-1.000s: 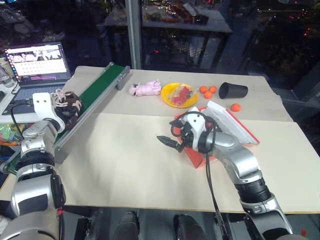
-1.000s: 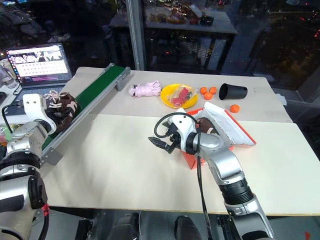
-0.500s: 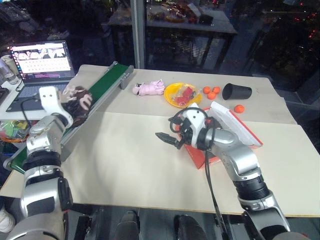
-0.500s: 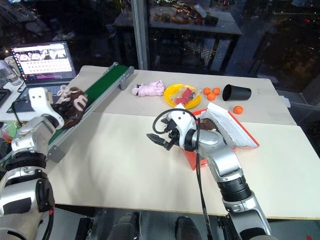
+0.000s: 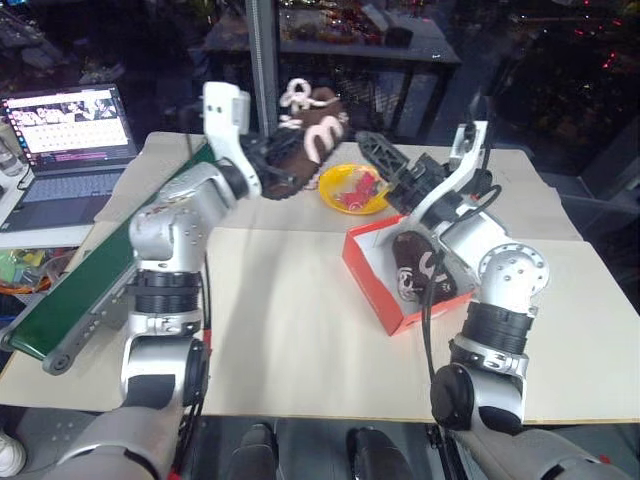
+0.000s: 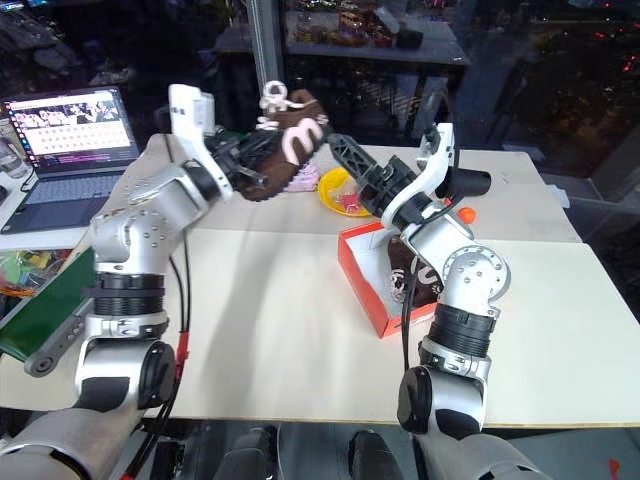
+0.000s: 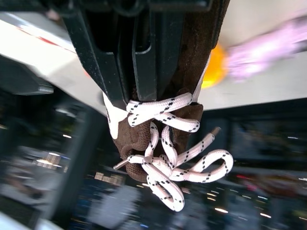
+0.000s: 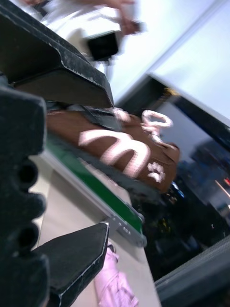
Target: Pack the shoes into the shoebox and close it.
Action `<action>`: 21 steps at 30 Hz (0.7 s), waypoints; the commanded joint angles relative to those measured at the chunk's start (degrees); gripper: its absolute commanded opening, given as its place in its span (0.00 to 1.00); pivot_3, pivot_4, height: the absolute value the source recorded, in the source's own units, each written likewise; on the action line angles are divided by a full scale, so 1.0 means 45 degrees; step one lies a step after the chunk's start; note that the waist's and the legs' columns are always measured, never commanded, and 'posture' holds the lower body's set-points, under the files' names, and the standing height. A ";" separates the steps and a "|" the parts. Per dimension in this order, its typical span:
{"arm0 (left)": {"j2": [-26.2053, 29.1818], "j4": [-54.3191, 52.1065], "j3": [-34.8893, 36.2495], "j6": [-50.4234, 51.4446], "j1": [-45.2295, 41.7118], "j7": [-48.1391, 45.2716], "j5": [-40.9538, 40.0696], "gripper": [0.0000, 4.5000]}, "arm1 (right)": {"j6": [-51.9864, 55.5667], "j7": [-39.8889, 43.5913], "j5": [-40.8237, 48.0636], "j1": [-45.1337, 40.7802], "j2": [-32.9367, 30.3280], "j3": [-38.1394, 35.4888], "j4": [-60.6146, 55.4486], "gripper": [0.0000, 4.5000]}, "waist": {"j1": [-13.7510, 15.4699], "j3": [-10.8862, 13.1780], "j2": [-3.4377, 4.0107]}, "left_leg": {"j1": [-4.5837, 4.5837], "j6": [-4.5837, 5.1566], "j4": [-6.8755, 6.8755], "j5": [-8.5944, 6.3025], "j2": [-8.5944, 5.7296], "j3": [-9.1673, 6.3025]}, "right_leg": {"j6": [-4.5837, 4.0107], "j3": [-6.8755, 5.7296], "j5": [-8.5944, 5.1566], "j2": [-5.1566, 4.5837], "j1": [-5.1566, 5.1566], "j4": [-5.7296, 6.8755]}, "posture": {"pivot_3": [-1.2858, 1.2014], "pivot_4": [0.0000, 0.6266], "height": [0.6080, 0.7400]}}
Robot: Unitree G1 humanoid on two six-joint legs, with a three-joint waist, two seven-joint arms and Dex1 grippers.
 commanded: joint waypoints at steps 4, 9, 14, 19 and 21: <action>-0.0640 -0.0225 -0.0164 0.0028 -0.0870 -0.0204 -0.0316 0.01 | 0.0166 -0.1747 0.2627 -0.0201 0.0074 -0.0533 -0.0470 1.00 | -0.0127 0.0001 0.0006 | 0.0000 0.0002 -0.0003 0.0000 -0.0001 -0.0008 | 0.0000 0.0005 0.0000 0.0004 -0.0001 0.0002 | 0.52 0.24 0.97; -0.0846 -0.0676 -0.0496 0.0437 -0.0425 -0.0494 -0.0398 0.01 | -0.0161 -0.2352 0.3083 -0.0073 -0.0167 -0.0257 -0.0640 1.00 | -0.0226 0.0001 0.0008 | 0.0000 0.0003 -0.0002 0.0000 -0.0003 -0.0013 | 0.0004 0.0005 -0.0002 0.0003 0.0002 0.0000 | 0.52 0.24 0.97; -0.1243 -0.0928 -0.0397 0.0837 -0.0267 -0.0160 -0.0645 0.00 | -0.0637 -0.2845 0.3172 0.0073 -0.0247 -0.0206 -0.0605 0.69 | -0.0235 0.0002 0.0009 | -0.0003 0.0003 -0.0001 0.0000 -0.0005 -0.0016 | 0.0006 0.0005 -0.0003 0.0003 0.0001 -0.0001 | 0.52 0.24 0.97; -0.1267 -0.1162 -0.0408 0.1021 -0.0162 0.0023 -0.0695 0.00 | -0.1081 -0.3048 0.3203 0.0039 -0.0321 -0.0152 -0.0470 0.31 | -0.0269 0.0002 0.0010 | -0.0003 0.0004 -0.0001 0.0000 -0.0005 -0.0017 | 0.0006 0.0005 -0.0004 0.0004 0.0001 -0.0001 | 0.52 0.24 0.97; -0.1327 -0.1185 -0.0066 0.1141 -0.0119 0.0279 -0.0924 0.08 | -0.1371 -0.3108 0.3062 -0.0052 -0.0401 -0.0164 -0.0311 0.17 | -0.0284 0.0002 0.0010 | -0.0003 0.0004 -0.0001 0.0000 -0.0005 -0.0018 | 0.0006 0.0005 -0.0004 0.0004 0.0001 -0.0002 | 0.52 0.24 0.97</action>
